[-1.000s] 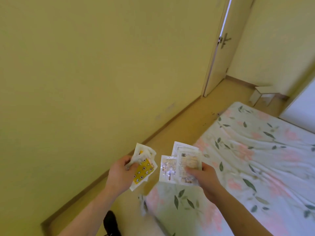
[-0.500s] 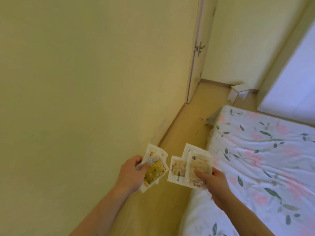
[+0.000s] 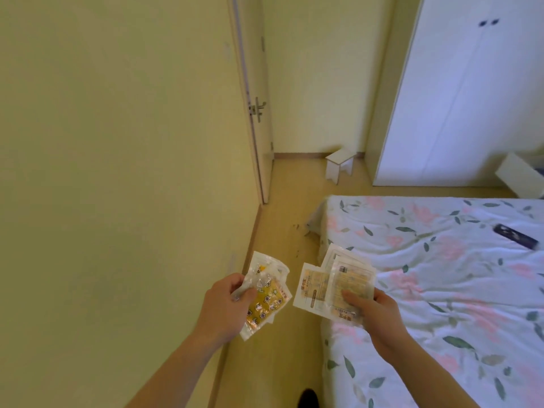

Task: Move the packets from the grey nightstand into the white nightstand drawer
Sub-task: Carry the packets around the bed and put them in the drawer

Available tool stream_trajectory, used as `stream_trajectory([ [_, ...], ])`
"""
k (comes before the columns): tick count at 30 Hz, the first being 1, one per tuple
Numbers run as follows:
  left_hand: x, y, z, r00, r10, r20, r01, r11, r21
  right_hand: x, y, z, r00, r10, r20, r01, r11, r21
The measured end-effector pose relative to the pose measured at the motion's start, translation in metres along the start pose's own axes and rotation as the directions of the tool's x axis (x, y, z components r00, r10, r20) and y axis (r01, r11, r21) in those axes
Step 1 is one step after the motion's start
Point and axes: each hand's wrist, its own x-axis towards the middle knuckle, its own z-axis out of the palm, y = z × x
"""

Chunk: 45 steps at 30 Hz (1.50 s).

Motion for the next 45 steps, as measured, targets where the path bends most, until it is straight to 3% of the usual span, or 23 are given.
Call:
stream_trajectory([
  [14, 0.298, 0.136, 0.08, 0.975, 0.109, 0.193, -0.105, 0.994, -0.033, 0.235, -0.144, -0.016, 0.977, -0.059, -0.205, 0.07, 0.997, 0.043],
  [26, 0.558, 0.225, 0.141, 0.879, 0.234, 0.415, -0.247, 0.969, -0.024, 0.424, -0.212, -0.008, 0.867, -0.026, -0.498, 0.112, 0.984, 0.142],
  [37, 0.778, 0.322, 0.182, 0.78, 0.292, 0.553, -0.336, 0.942, -0.024, 0.578, -0.285, 0.015, 0.781, -0.017, -0.625, 0.195, 0.957, 0.217],
  [45, 0.94, 0.381, 0.228, 0.782, 0.286, 0.554, -0.352, 0.936, 0.014, 0.751, -0.34, 0.003, 0.777, 0.039, -0.629, 0.196, 0.933, 0.3],
])
